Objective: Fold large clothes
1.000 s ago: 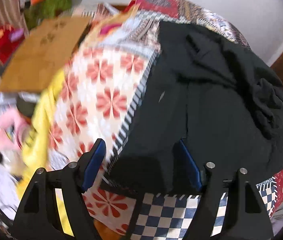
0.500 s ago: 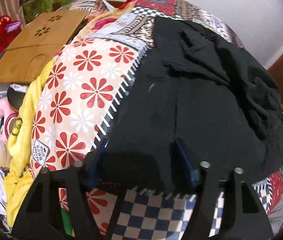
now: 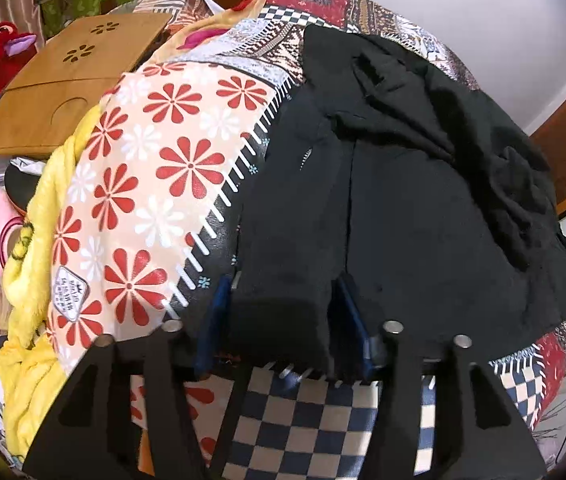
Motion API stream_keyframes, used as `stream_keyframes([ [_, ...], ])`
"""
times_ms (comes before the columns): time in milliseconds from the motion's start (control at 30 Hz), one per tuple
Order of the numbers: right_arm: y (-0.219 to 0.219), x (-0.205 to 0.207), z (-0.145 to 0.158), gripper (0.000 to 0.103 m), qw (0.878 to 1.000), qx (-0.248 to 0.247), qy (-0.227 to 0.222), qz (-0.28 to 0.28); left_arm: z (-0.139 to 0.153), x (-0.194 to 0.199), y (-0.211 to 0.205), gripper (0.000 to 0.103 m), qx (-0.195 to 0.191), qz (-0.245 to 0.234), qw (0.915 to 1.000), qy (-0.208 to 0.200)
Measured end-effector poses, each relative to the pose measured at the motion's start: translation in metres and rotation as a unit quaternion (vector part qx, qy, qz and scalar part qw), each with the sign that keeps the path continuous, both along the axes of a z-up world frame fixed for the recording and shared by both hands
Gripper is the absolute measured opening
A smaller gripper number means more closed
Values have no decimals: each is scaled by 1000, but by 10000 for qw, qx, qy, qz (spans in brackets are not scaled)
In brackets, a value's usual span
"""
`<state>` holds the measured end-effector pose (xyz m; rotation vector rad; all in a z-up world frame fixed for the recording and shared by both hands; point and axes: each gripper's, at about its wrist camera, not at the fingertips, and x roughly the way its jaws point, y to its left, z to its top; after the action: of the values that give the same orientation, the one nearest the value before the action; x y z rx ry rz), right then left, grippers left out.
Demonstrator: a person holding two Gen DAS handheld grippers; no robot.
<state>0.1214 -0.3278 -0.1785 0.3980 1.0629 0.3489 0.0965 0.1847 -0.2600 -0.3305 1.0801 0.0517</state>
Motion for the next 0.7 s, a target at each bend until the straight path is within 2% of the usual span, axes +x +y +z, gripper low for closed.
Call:
stream_keyframes([
  [100, 5, 2, 1, 29, 10000, -45, 8, 70, -2, 9, -7, 58, 143, -16, 9999, 62],
  [133, 6, 3, 2, 26, 10000, -34, -4, 68, -1, 12, -9, 57, 175, -44, 9998, 79],
  [200, 9, 3, 7, 19, 9999, -42, -121, 95, 3, 15, -13, 44, 304, -116, 9994, 77],
  [233, 11, 5, 10, 10, 9997, -97, -195, 116, 7, 17, -17, 30, 350, -193, 9992, 57],
  [267, 14, 5, 14, 10, 9994, -168, -284, 144, 12, 18, -20, 21, 320, -261, 9991, 13],
  [400, 17, 12, 34, 8, 9979, -63, -616, 199, 45, 22, -23, 18, -116, -456, 9981, -396],
  [533, 22, 31, 58, 7, 9953, 4, -920, 288, 89, 40, -22, 17, -699, -598, 9922, -840],
  [700, 32, 77, 85, 7, 9914, -111, -1251, 377, 134, 82, -26, 16, -907, -684, 9852, -1280],
])
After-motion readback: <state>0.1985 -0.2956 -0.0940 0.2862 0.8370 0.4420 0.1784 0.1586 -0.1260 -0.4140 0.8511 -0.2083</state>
